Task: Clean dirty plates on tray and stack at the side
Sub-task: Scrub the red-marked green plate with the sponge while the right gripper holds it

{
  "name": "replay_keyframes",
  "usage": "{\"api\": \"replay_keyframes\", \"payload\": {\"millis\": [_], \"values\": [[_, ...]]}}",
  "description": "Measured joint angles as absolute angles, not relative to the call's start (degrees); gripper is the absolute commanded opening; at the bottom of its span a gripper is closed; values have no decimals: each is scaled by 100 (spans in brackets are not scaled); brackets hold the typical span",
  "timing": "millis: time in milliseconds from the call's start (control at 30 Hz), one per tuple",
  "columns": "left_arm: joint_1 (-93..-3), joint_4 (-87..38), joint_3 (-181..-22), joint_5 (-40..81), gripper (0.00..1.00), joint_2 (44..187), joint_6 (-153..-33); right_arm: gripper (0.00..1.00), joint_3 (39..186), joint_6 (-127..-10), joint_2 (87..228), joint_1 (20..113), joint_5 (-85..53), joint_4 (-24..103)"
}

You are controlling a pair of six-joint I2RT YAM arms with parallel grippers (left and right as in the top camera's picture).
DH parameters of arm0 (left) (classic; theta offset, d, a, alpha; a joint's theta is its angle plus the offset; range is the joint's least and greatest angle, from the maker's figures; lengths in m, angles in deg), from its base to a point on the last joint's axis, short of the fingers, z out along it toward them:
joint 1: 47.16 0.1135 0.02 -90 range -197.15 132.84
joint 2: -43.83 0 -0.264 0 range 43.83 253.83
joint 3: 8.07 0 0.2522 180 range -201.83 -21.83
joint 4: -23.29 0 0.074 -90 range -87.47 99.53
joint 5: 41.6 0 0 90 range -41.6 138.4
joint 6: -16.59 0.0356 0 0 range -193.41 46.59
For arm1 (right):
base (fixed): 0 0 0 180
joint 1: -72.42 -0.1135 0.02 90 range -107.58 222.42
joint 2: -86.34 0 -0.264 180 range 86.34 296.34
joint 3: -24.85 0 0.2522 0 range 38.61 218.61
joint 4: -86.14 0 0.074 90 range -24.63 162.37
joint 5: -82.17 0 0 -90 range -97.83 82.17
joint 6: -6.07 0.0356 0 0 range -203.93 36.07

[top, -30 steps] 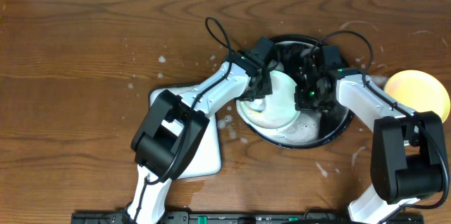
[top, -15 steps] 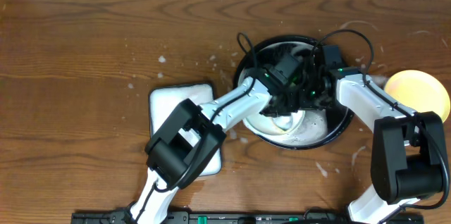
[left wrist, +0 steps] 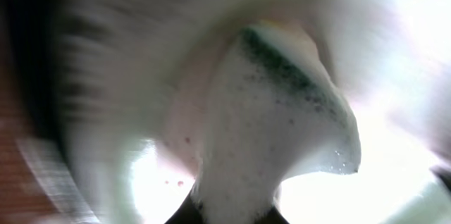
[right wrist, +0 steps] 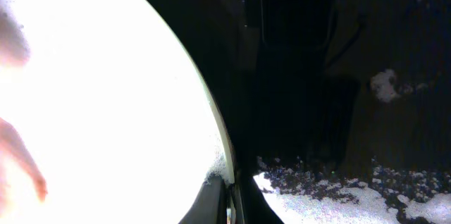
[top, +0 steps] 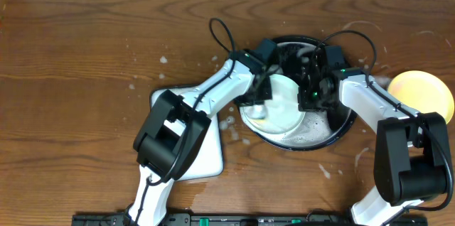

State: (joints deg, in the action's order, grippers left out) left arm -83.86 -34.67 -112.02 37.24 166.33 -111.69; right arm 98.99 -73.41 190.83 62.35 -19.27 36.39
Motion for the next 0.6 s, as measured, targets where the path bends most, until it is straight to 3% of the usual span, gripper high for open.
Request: {"api": "replay_keyframes", "payload": {"millis": [600], "values": [[-8432, -5142, -12100, 5176, 8, 16211, -10546, 1, 9899, -7339, 19083, 6235, -1964, 3599]]}}
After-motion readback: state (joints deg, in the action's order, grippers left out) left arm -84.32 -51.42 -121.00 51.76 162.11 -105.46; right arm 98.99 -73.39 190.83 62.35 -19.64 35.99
